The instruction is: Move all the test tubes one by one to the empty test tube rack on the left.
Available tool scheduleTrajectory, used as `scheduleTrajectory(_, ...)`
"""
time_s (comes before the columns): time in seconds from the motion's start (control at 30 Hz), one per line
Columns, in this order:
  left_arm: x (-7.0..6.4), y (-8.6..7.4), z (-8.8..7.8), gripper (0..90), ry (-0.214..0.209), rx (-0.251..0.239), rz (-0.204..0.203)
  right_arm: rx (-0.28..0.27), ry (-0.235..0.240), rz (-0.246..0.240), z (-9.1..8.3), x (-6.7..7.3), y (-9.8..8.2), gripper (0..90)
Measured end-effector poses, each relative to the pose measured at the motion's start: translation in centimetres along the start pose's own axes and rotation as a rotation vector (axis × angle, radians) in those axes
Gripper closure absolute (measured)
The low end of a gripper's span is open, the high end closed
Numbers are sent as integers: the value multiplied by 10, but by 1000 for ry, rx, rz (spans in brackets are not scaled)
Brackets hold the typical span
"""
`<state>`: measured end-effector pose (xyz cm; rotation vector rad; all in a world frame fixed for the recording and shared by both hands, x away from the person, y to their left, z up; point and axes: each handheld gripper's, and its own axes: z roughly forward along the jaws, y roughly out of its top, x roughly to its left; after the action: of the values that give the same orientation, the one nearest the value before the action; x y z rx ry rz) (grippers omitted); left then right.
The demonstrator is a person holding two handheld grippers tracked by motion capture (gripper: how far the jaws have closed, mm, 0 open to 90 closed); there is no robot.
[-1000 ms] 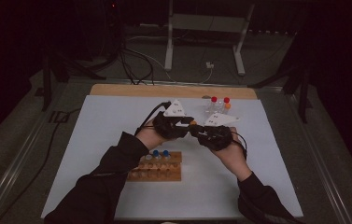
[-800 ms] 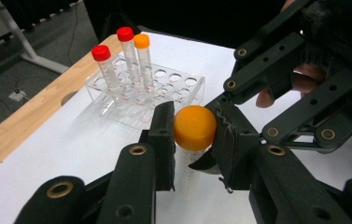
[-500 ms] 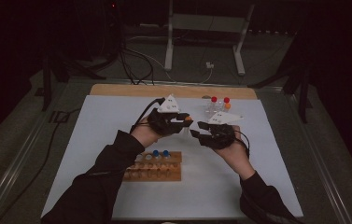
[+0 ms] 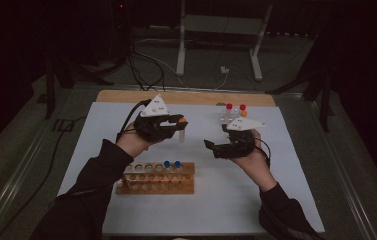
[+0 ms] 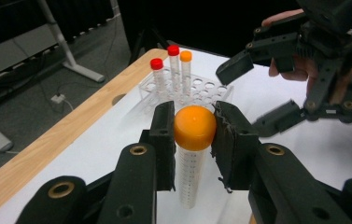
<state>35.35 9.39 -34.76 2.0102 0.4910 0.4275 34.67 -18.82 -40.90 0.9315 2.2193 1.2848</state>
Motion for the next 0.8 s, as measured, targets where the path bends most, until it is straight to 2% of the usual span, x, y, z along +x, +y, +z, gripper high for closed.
scheduleTrajectory(0.1,1,-3,-14,715,15,-3,-5,-3,0,9,-1,-2,0,19)
scheduleTrajectory(0.17,2,-6,-23,715,25,-3,-9,-5,8,21,-1,-3,0,0)
scheduleTrajectory(0.37,2,-19,-42,715,29,4,-27,4,40,45,-1,-6,-1,0)
scheduleTrajectory(0.5,-1,-28,-52,715,26,5,-41,5,42,51,-2,-7,-1,0)
scheduleTrajectory(0.63,-7,-36,-57,715,-4,8,-48,15,45,48,-1,-7,-2,0)
scheduleTrajectory(0.8,-15,-45,-62,715,-20,16,-46,13,45,49,-1,-7,-2,0)
